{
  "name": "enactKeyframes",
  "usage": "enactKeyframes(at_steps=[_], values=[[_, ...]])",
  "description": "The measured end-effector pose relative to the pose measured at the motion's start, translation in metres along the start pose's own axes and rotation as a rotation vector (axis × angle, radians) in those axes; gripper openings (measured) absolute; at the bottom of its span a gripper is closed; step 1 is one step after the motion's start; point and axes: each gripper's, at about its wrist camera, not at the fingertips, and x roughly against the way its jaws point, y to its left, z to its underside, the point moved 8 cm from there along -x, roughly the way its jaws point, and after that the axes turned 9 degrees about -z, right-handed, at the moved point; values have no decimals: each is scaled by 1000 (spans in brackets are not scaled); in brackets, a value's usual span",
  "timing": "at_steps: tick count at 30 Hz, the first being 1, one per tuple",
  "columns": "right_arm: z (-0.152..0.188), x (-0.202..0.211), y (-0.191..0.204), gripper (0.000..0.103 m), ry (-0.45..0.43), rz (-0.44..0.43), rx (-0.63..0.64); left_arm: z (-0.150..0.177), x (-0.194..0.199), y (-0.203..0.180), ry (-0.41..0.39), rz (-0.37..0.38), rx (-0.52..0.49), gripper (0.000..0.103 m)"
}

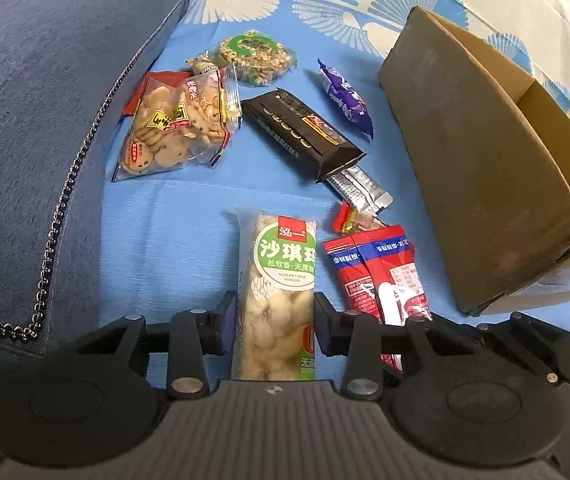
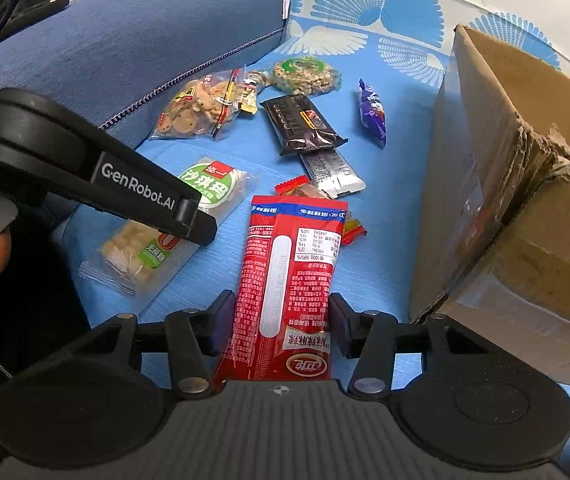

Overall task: Organize snacks
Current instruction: 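Grasp the green-labelled bread bar with the left tool while the right tool holds the red pack, then carry both packs over the box and open both tools to drop them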

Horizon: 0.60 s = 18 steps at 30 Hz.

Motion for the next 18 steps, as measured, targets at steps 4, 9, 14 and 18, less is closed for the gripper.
enactKeyframes(at_steps=[4, 9, 14, 18], values=[[0, 2, 2, 49, -9, -2, 15, -2, 2, 0, -18, 2, 4, 41], [-7, 16, 9, 48, -65, 0, 51, -8, 13, 4, -78, 51, 50, 41], [-17, 33, 12, 48, -116, 9, 72, -16, 32, 11, -163, 121, 114, 41], [-27, 52, 14, 48, -161, 5, 81, -20, 48, 20, -234, 170, 173, 41]])
